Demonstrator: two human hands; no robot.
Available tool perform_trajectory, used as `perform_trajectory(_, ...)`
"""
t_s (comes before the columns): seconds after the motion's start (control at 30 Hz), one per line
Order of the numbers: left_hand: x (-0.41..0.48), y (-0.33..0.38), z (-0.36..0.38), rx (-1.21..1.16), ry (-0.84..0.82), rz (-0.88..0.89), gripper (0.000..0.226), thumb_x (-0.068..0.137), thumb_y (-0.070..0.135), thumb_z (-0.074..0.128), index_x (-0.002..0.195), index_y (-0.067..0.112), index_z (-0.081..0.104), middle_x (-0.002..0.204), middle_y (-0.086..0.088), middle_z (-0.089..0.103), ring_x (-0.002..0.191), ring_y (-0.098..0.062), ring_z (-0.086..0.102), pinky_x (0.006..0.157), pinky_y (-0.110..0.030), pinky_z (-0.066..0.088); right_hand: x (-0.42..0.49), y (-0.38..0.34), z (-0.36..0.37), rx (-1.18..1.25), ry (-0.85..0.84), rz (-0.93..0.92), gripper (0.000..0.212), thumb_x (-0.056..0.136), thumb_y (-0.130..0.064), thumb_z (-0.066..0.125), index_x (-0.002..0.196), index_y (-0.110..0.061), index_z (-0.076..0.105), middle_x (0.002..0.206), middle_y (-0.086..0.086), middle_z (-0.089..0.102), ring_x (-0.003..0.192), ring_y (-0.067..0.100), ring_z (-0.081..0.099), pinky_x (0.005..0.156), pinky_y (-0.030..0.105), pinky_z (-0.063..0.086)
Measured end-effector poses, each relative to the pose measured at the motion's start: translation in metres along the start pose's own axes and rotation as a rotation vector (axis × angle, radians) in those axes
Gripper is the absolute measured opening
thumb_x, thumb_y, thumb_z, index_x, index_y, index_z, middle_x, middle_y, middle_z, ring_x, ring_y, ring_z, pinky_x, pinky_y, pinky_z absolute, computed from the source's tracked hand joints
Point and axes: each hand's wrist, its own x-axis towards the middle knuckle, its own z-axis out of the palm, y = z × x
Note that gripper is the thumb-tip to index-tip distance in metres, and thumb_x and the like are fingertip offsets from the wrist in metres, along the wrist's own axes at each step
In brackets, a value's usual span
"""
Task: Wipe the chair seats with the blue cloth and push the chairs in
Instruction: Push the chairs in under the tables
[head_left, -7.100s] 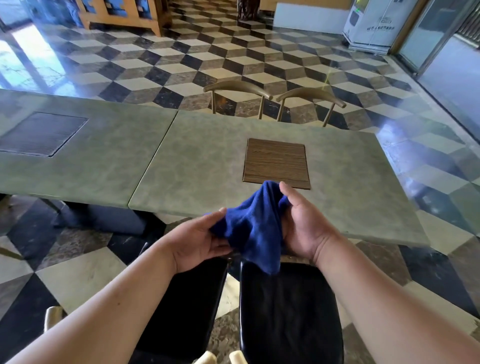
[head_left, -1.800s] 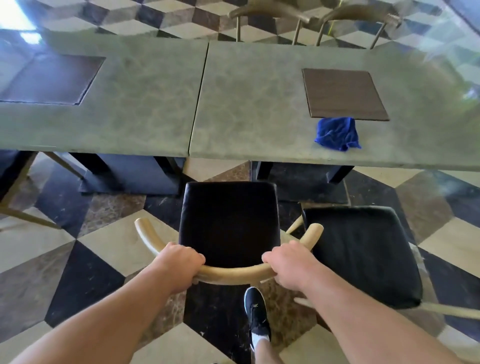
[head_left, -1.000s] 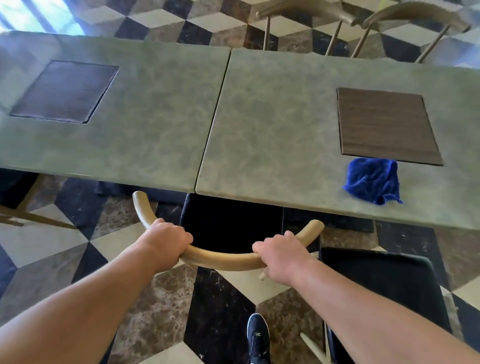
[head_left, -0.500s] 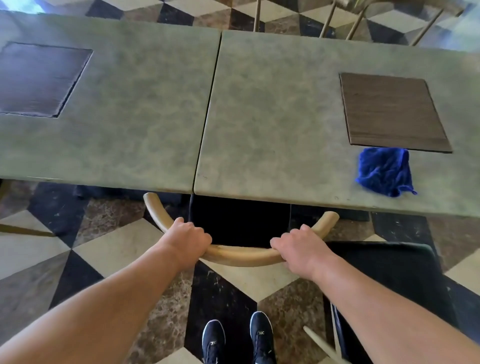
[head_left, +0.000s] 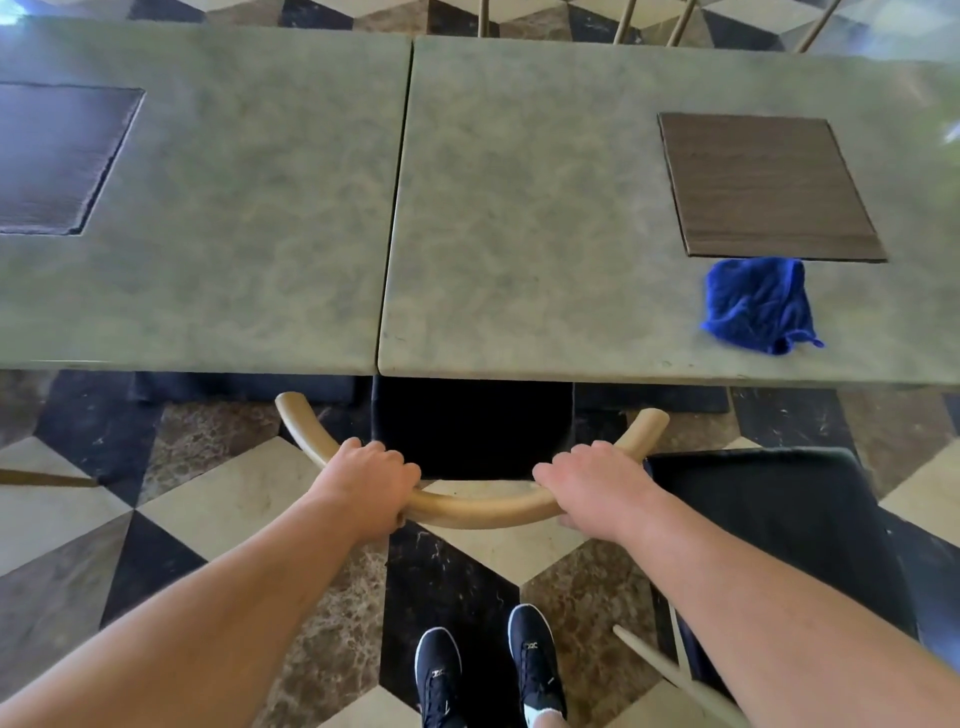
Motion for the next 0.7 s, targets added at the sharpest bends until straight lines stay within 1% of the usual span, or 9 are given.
perform_trajectory(0.1,-0.002,0.002,-0.008,-0.101,-0.058,-0.048,0.039,0.080,0.063,0.061,0.109,0.037,0.059,0.094,0.014,0.056,0.085,-0.015,0.051,0.076,-0.038,0.036,-0.002,-0.003,0.001,0.040,0.007,0.033,0.037,0.086,-0.056,0.070,0.103,-0.028,0.054,0.088,-0.004,0.060,0.081,0.022,0.058,0.075,0.043,0.049)
perform_trajectory(0.17,-0.005,0.010,-0.015,-0.193,-0.090,-0.076,0.053,0.076,0.071,0.057,0.117,0.037,0.059,0.098,0.014,0.057,0.090,-0.014,0.053,0.081,-0.039,0.039,-0.008,-0.006,0.001,0.086,0.018,0.064,0.037,0.086,-0.059,0.068,0.100,-0.028,0.052,0.085,-0.006,0.055,0.080,0.021,0.056,0.076,0.042,0.048)
perform_trajectory(0.23,-0.008,0.022,-0.024,-0.256,-0.134,-0.080,0.083,0.071,0.081,0.053,0.143,0.039,0.048,0.130,0.010,0.060,0.118,-0.019,0.055,0.100,-0.045,0.043,-0.018,-0.010,0.001,0.132,0.037,0.094,0.036,0.086,-0.058,0.068,0.100,-0.028,0.053,0.087,-0.007,0.054,0.083,0.020,0.056,0.081,0.042,0.050)
perform_trajectory(0.3,-0.010,0.037,-0.033,-0.291,-0.151,-0.074,0.110,0.066,0.089,0.049,0.161,0.041,0.021,0.166,0.007,0.034,0.150,-0.025,0.033,0.122,-0.056,0.026,-0.032,-0.013,0.000,0.176,0.066,0.116,0.039,0.085,-0.058,0.068,0.108,-0.028,0.056,0.095,-0.006,0.058,0.091,0.021,0.056,0.093,0.045,0.050)
perform_trajectory(0.33,-0.010,0.046,-0.039,-0.302,-0.144,-0.068,0.115,0.066,0.091,0.048,0.163,0.041,0.012,0.172,0.006,0.020,0.157,-0.026,0.021,0.126,-0.058,0.016,-0.040,-0.015,0.000,0.190,0.070,0.120,0.044,0.085,-0.058,0.067,0.115,-0.028,0.057,0.103,-0.004,0.061,0.099,0.022,0.057,0.100,0.047,0.048)
perform_trajectory(0.4,-0.010,0.066,-0.052,-0.293,-0.125,-0.041,0.118,0.067,0.093,0.047,0.164,0.041,0.004,0.175,0.005,0.007,0.160,-0.027,0.008,0.128,-0.060,0.008,-0.061,-0.016,0.000,0.212,0.063,0.141,0.062,0.087,-0.059,0.066,0.138,-0.028,0.050,0.128,0.000,0.060,0.124,0.027,0.052,0.115,0.052,0.038)
perform_trajectory(0.47,-0.010,0.088,-0.065,-0.260,-0.123,-0.013,0.120,0.070,0.094,0.048,0.165,0.040,0.000,0.176,0.003,0.001,0.161,-0.028,0.003,0.127,-0.062,0.005,-0.084,-0.016,0.000,0.234,0.059,0.180,0.081,0.088,-0.063,0.064,0.154,-0.028,0.032,0.155,0.007,0.043,0.148,0.034,0.032,0.123,0.056,0.024)
perform_trajectory(0.53,-0.009,0.111,-0.081,-0.235,-0.115,0.002,0.120,0.071,0.095,0.048,0.165,0.039,-0.002,0.176,0.002,-0.001,0.161,-0.028,0.001,0.127,-0.062,0.005,-0.110,-0.012,0.000,0.228,0.090,0.211,0.093,0.088,-0.066,0.062,0.160,-0.030,0.015,0.167,0.009,0.026,0.155,0.035,0.015,0.126,0.057,0.014)
perform_trajectory(0.7,-0.008,0.179,-0.121,-0.196,-0.058,0.035,0.119,0.073,0.097,0.046,0.164,0.039,-0.005,0.176,0.003,-0.003,0.161,-0.029,0.000,0.127,-0.062,0.004,-0.182,0.012,0.006,0.199,0.133,0.272,0.101,0.088,-0.071,0.058,0.161,-0.033,0.000,0.172,0.007,0.009,0.158,0.034,0.000,0.126,0.059,0.005)
